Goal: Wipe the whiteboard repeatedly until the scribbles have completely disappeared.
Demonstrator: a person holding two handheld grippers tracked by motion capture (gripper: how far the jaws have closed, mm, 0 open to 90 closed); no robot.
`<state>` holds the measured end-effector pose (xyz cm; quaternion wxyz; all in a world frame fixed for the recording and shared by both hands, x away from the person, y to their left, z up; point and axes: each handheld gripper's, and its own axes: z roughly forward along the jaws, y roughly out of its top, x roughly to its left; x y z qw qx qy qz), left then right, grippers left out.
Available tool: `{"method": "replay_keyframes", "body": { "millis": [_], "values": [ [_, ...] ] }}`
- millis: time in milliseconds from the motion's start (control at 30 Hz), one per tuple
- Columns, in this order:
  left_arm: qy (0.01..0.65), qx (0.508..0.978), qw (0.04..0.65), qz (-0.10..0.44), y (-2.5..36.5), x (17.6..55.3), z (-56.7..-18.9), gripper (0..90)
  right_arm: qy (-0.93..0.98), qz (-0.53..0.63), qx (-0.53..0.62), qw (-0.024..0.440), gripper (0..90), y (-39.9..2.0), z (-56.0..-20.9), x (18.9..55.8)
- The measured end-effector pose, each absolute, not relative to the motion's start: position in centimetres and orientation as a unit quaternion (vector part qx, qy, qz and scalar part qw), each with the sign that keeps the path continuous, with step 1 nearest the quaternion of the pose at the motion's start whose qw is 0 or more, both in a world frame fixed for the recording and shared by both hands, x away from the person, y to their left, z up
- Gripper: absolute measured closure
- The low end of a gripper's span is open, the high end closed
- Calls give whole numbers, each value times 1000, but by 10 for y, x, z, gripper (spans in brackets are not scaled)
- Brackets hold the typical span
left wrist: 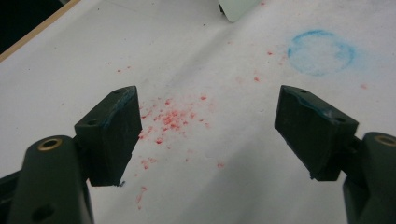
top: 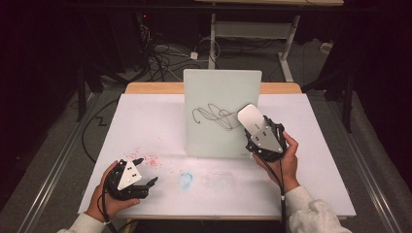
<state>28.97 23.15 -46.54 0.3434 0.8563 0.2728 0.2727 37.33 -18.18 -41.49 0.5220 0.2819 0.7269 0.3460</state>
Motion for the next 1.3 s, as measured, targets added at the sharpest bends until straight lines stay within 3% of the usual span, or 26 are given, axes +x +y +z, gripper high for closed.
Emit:
{"method": "replay_keyframes", "body": {
  "millis": [533,1300],
  "values": [
    [271,857,345,272,231,289,-465,221,756,336,270,493,310,-179,-442,363],
    [267,861,340,269,230,290,-465,221,778,302,234,499,310,-148,-441,363]
  ]
}}
